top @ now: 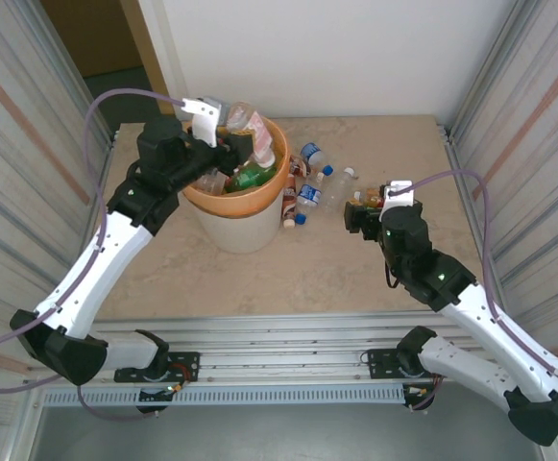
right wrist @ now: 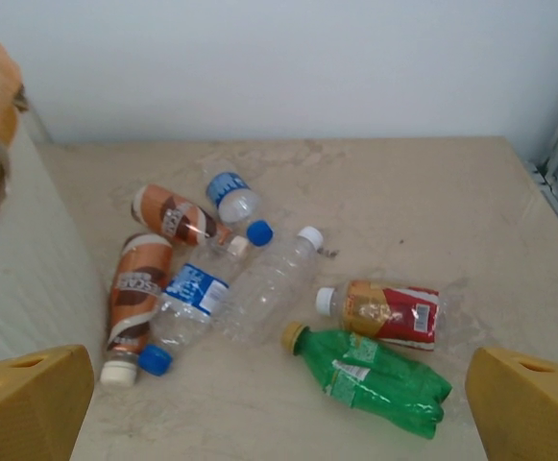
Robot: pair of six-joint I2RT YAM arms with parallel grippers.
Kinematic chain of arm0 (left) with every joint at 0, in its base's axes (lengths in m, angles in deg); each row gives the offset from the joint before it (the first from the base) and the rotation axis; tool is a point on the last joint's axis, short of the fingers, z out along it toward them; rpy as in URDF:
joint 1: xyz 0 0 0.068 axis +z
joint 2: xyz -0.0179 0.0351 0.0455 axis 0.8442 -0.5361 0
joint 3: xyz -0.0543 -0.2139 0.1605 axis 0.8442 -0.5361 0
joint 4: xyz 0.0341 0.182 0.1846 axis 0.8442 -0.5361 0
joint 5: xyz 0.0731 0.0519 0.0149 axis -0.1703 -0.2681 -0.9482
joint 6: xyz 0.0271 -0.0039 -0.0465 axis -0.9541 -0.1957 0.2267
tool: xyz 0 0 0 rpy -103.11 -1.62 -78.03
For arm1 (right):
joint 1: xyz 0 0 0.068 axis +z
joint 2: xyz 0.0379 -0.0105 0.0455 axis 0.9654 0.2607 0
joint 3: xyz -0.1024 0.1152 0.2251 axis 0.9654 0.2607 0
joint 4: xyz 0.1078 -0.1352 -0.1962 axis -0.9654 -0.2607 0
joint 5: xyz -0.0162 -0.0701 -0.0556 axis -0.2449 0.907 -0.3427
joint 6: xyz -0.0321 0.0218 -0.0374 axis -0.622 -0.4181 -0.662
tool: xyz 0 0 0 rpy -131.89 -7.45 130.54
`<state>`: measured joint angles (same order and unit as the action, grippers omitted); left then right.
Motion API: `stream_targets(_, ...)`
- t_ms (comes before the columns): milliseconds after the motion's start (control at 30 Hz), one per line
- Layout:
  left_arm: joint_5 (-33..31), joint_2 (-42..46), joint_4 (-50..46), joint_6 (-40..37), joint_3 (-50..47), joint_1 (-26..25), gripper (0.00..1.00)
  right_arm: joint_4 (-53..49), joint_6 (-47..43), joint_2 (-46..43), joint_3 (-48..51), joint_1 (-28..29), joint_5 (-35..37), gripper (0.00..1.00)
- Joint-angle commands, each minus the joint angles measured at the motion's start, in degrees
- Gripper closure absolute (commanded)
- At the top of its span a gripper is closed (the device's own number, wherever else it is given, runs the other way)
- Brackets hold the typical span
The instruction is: Put the plastic bottles in the bin
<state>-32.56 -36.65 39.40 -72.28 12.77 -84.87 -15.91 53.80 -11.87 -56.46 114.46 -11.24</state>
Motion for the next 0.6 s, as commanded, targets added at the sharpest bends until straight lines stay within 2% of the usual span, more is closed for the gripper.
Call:
stream_targets(0, 0.8, 0.1, -3.2, 0.3, 2.5, 3.3, 0.86, -1.9, 2.3, 1.4, -2.8, -0.7, 1.6, 0.02)
stream_targets(267, 12.5, -2.6, -6.7, 3.8, 2.8, 11.0, 0.83, -4.4, 3.9, 4.6, -4.6, -2.7, -0.1, 0.02)
stream_targets(433, 19.8, -5.3, -7.9, 4.2, 3.4, 12.4, 0.79, -4.6, 5.0, 5.1, -4.5, -4.5, -2.6, 0.02)
stream_targets(567, 22.4, -7.6, -8.1, 4.5, 3.8, 12.8, 0.79, -5.1, 5.7, 5.1, -4.5, -5.6, -4.0, 0.02)
